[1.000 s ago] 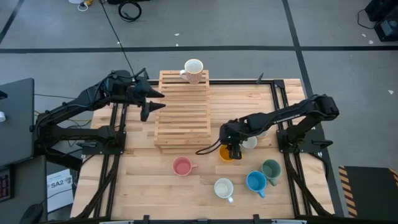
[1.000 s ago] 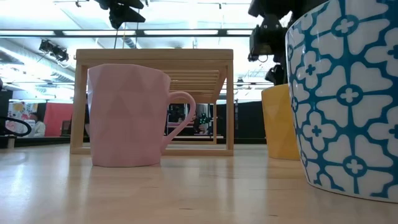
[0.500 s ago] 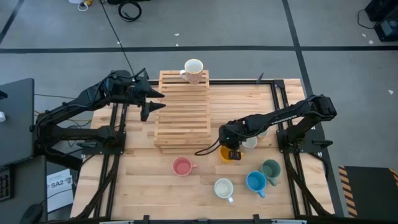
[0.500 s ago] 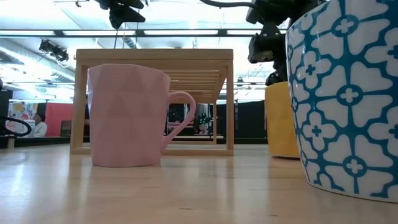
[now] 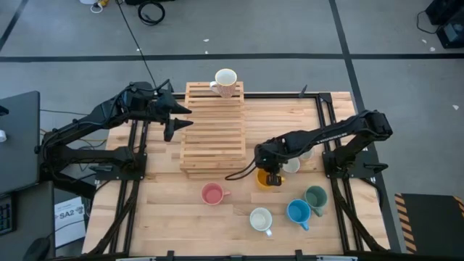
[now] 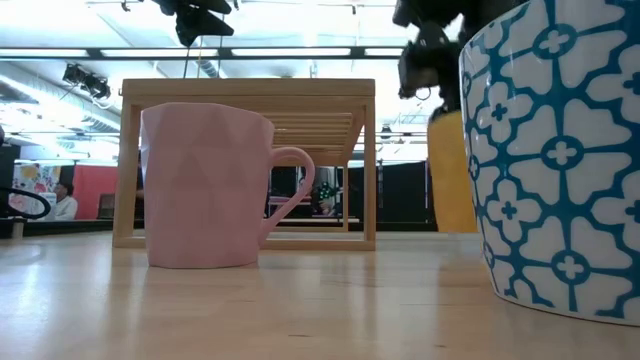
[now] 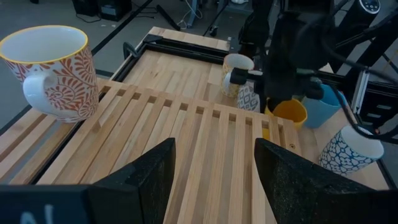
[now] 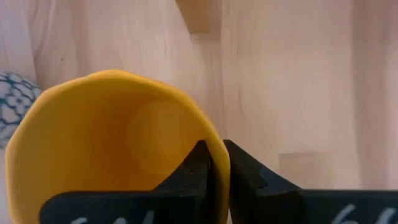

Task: Place coffee mugs
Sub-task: Put the yellow mug on the shelf

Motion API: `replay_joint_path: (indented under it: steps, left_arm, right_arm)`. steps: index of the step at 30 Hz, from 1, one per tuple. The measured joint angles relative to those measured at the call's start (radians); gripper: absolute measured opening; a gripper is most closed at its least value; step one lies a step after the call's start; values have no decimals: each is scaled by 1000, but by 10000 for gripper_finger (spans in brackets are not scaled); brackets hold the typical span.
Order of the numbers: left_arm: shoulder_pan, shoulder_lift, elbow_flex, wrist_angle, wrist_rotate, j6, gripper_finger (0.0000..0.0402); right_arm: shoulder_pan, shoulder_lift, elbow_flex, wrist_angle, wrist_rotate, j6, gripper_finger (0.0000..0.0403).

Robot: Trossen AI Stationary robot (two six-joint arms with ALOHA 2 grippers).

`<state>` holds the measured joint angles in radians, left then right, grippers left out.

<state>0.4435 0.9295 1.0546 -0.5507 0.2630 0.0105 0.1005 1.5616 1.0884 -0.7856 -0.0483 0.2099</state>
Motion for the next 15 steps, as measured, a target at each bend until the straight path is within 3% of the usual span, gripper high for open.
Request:
replay_joint_path:
  steps: [15]
  left_arm:
    - [0, 0, 0, 0, 0, 0, 227]
  right_arm:
    - [-11, -1, 416, -568, 55, 3, 34]
